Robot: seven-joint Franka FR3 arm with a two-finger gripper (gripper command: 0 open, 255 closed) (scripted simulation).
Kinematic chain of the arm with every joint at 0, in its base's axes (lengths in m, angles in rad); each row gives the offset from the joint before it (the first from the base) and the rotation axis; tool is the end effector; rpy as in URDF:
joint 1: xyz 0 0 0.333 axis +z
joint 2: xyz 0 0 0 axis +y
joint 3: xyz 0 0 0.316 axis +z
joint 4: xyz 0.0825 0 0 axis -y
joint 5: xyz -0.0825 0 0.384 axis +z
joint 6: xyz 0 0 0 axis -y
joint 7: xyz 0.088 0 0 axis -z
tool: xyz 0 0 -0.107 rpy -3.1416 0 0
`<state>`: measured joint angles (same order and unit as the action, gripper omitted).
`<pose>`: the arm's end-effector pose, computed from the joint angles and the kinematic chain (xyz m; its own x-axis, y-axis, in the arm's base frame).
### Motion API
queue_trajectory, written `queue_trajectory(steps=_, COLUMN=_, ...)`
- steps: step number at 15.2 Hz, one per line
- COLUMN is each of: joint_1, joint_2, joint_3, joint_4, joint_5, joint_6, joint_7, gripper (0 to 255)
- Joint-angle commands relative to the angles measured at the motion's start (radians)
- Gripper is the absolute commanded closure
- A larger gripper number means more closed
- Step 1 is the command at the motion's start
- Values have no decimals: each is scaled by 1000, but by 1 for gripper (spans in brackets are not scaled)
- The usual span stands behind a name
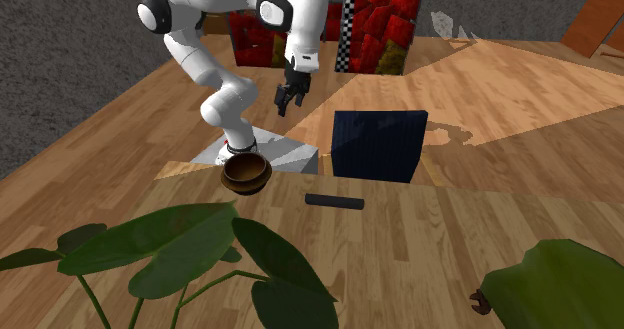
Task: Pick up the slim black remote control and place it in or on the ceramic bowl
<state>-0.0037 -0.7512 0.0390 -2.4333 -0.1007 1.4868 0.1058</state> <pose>0.3012 0.0015 0.5382 0.9793 -0.0940 -0.1793 -0.0680 -0.9869 0.1461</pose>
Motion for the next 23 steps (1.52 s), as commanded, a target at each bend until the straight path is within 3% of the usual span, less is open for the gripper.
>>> queue_trajectory(steps=1, joint_1=0, joint_2=0, joint_3=0, joint_4=0, joint_5=0, joint_6=0, joint_7=0, gripper=0)
queue_trajectory(steps=8, joint_1=-6, joint_2=135, joint_3=-140, joint_4=-63, joint_5=-45, joint_6=266, joint_7=-188, gripper=0)
queue_trajectory(steps=13, joint_1=1, joint_2=287, joint_3=-233, joint_4=-55, joint_5=-39, joint_6=451, joint_7=-329, gripper=0)
queue_trajectory(steps=18, joint_1=24, joint_2=472, joint_3=-315, joint_4=-3, joint_5=20, joint_6=613, joint_7=-492, gripper=0)
queue_trajectory(steps=23, joint_1=47, joint_2=679, joint_3=-372, joint_4=91, joint_5=146, joint_6=734, joint_7=-687, gripper=0)
